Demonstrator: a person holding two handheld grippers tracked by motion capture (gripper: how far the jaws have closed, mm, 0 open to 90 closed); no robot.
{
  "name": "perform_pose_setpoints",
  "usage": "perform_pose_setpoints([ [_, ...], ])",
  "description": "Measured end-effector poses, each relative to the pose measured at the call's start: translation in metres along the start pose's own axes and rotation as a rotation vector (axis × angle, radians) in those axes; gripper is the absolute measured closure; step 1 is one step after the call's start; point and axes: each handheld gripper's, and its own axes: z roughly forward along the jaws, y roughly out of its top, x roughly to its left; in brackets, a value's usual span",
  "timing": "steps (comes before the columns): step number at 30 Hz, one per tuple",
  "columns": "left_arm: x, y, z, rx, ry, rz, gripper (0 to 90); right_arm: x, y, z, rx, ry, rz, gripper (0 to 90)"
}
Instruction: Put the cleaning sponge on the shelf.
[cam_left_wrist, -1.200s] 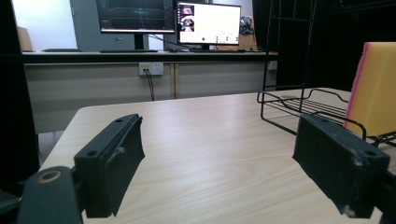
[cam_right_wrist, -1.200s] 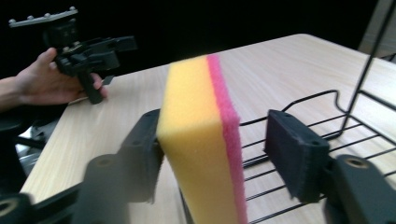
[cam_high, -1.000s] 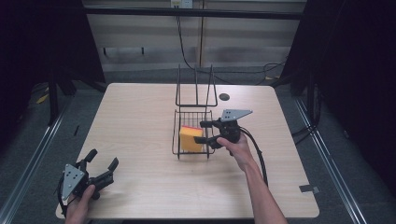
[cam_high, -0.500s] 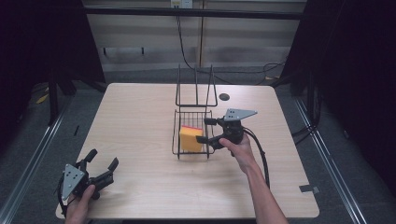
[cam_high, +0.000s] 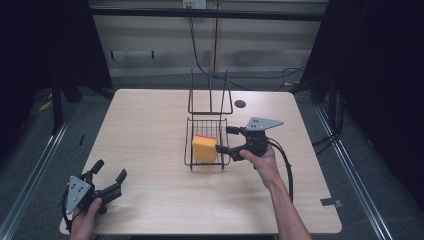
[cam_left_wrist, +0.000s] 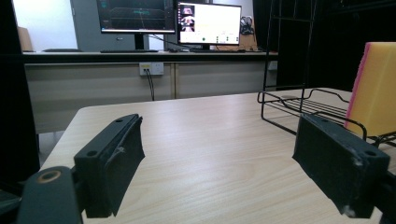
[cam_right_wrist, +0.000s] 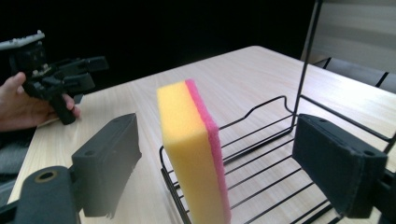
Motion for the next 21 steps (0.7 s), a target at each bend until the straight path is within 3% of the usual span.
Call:
perform_pose_setpoints([
  [3, 0.0, 0.0, 0.0, 0.001, 0.001, 0.002, 15.6, 0.001, -0.004, -0.003, 0.019, -0.015, 0.0, 14.9],
  [9, 0.0, 0.0, 0.0, 0.001, 0.001, 0.0, 15.6, 0.005, -0.004, -0.012, 0.003, -0.032, 0.002, 15.2],
  [11, 0.0, 0.0, 0.0, 0.001, 0.001, 0.0, 15.6, 0.007, -0.007, -0.017, -0.009, -0.065, -0.01, 17.2],
  [21, 0.0, 0.0, 0.0, 0.001, 0.004, -0.001, 15.6, 0.01, -0.022, -0.042, -0.024, -0.128, 0.004, 19.1],
])
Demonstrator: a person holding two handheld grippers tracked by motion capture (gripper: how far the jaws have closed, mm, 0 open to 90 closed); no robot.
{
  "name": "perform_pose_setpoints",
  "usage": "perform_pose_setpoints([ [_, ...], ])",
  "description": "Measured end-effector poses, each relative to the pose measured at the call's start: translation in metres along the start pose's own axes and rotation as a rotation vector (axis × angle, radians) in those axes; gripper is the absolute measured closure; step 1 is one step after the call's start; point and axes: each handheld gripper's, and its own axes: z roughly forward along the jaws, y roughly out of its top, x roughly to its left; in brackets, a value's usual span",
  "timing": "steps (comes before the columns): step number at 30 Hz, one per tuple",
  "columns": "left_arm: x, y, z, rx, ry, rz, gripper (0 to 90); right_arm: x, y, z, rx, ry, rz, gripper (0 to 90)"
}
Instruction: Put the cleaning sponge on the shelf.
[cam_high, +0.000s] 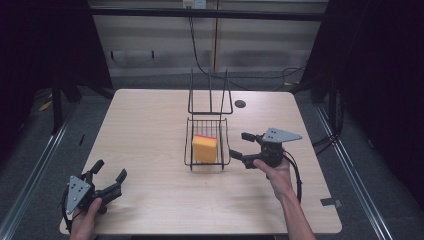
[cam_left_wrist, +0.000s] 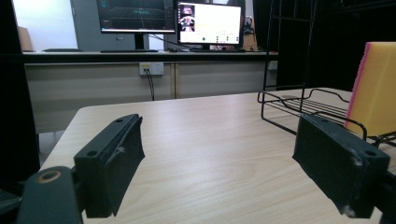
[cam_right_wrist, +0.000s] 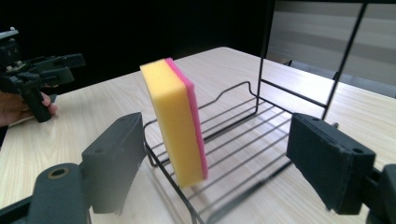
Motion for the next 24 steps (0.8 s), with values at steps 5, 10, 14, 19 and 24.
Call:
perform_pose_setpoints([
  [5, 0.0, 0.0, 0.0, 0.001, 0.0, 0.0, 15.6, 0.001, -0.009, -0.012, -0.009, -0.02, 0.012, 20.0],
  [10, 0.0, 0.0, 0.0, 0.0, 0.0, 0.0, 15.6, 0.006, -0.02, -0.023, -0.025, -0.062, 0.013, 20.4],
  [14, 0.0, 0.0, 0.0, 0.0, 0.0, 0.0, 15.6, 0.009, -0.029, -0.033, -0.033, -0.077, 0.022, 19.9],
  [19, 0.0, 0.0, 0.0, 0.0, -0.003, 0.001, 15.6, 0.013, -0.038, -0.045, -0.04, -0.1, 0.032, 18.6],
  [24, 0.0, 0.0, 0.0, 0.0, 0.0, 0.0, 15.6, 0.018, -0.047, -0.059, -0.056, -0.126, 0.04, 15.6],
])
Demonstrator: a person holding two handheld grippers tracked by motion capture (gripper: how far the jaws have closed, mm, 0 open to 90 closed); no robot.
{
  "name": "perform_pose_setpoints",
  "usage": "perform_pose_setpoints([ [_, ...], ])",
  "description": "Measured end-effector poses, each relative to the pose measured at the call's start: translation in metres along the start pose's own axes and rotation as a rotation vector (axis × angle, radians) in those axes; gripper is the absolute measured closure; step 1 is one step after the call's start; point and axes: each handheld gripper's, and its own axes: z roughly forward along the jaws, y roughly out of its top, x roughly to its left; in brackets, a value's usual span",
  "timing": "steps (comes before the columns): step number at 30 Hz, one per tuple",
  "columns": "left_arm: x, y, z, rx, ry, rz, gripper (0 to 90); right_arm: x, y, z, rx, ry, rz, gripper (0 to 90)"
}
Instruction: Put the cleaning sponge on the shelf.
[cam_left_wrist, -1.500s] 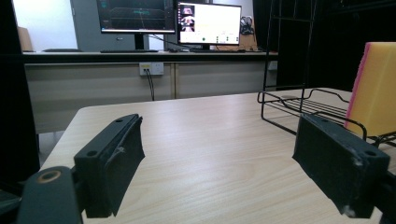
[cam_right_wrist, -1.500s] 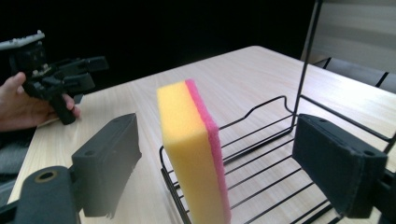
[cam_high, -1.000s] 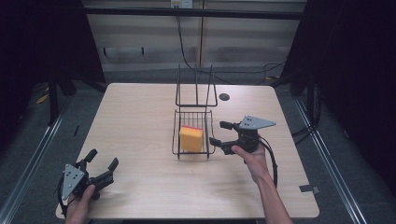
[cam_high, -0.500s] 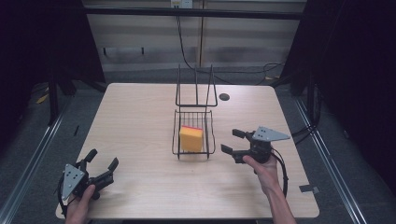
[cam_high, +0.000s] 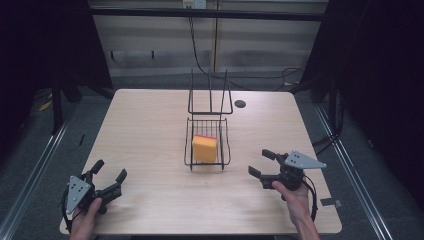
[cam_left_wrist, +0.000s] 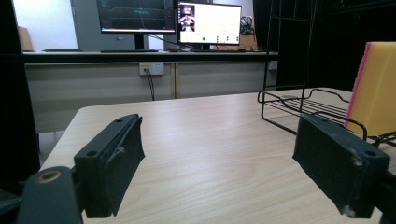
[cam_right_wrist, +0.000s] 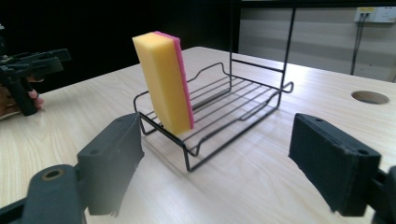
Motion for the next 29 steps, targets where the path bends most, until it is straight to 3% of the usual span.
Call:
perform_pose_setpoints([
  [17, 0.0, 0.0, 0.0, 0.003, 0.0, 0.001, 15.6, 0.008, -0.049, -0.024, -0.015, -0.142, 0.011, 13.7],
  [23, 0.0, 0.0, 0.0, 0.0, 0.001, 0.0, 15.6, 0.01, -0.055, -0.024, -0.046, -0.183, 0.02, 13.9],
  [29, 0.0, 0.0, 0.0, 0.002, -0.003, 0.002, 15.6, 0.015, -0.058, -0.028, -0.113, -0.249, 0.01, 15.8],
])
